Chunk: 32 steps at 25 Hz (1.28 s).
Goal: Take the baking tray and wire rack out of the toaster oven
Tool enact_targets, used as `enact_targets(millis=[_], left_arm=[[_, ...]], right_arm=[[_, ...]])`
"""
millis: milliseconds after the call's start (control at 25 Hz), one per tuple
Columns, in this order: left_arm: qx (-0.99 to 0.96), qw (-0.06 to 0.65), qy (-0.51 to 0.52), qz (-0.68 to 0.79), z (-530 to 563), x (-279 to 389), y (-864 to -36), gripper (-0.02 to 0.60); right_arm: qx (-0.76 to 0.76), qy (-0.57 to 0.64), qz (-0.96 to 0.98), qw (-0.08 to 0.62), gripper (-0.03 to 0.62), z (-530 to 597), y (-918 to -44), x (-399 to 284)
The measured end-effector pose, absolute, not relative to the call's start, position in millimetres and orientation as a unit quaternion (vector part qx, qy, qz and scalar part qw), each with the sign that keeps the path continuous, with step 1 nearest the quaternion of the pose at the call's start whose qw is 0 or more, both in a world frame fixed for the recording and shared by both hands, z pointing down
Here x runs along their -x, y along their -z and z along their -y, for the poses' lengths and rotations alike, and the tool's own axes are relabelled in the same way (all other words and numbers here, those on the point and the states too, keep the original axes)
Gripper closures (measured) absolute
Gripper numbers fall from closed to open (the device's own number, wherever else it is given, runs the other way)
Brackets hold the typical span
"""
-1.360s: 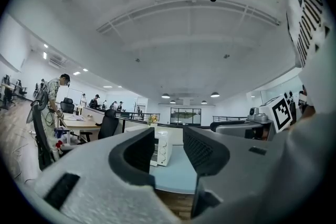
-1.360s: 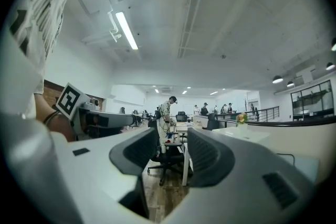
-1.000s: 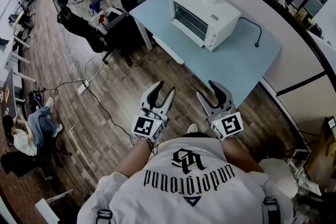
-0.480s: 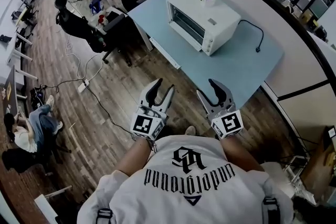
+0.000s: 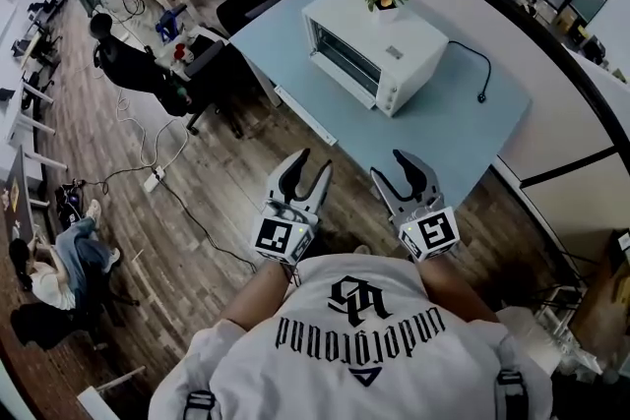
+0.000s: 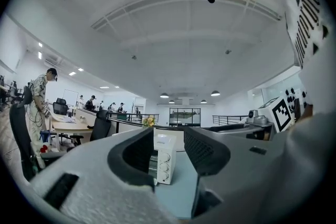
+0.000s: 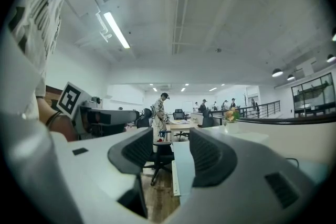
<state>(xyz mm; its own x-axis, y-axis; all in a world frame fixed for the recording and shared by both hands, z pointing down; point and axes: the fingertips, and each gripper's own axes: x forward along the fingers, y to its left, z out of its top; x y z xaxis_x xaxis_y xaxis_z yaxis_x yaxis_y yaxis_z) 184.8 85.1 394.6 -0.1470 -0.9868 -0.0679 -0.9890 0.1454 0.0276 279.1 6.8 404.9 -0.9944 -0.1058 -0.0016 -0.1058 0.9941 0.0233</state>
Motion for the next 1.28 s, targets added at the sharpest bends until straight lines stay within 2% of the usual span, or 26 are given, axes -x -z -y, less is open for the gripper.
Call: enact_targets(millis=[920, 1280], left_arm=[[0.739, 0.006, -0.035, -0.672, -35, 17, -383, 0.393], [0.778, 0.011, -0.028, -0.628, -26, 52, -379, 0.393]], right_arm=[[0.171, -0.017, -0.985, -0.013, 0.372, 17, -394, -93], [0.22, -0.016, -0.975, -0.005, 0.37, 17, -393, -57]])
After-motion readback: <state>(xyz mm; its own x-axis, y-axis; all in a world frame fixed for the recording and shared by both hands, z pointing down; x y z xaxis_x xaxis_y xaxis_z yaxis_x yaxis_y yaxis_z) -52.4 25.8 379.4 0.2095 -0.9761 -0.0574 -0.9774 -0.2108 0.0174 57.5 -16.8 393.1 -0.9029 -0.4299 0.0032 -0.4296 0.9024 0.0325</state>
